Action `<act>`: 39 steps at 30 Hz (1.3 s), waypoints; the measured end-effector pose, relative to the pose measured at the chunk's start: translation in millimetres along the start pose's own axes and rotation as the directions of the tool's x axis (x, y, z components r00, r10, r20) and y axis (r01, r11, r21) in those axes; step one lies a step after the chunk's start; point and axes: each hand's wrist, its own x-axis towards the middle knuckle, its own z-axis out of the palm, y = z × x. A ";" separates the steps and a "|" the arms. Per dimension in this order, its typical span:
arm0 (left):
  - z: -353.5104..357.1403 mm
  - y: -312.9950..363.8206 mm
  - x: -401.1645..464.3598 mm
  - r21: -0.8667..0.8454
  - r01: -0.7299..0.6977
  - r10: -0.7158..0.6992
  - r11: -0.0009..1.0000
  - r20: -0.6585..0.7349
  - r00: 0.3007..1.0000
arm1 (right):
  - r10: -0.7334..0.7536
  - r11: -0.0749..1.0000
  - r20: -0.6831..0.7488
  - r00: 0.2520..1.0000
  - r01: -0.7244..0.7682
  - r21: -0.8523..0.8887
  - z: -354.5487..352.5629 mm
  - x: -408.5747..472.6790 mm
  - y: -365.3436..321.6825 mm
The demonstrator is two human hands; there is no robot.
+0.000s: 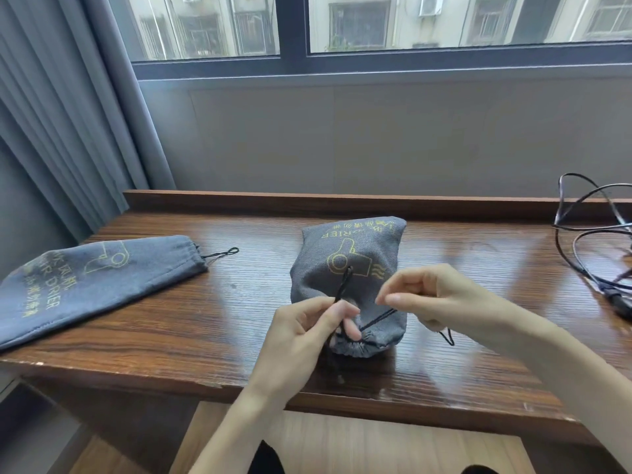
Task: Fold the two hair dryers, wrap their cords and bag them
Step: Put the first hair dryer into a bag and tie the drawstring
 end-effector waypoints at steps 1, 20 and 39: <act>-2.0 -0.2 0.4 0.032 -0.001 0.001 0.999 0.007 1.000 | -0.003 0.998 0.040 0.999 0.005 -0.058 -3.2 -5.1 2.5; -19.1 -1.9 6.1 0.492 -0.161 0.011 0.856 0.294 0.956 | -0.426 0.353 0.265 0.865 0.428 -0.832 18.0 52.2 -29.7; -19.6 6.0 8.8 0.537 -0.180 -0.004 0.824 0.322 0.947 | -0.306 0.856 -0.105 0.946 0.225 -0.466 26.7 10.5 13.7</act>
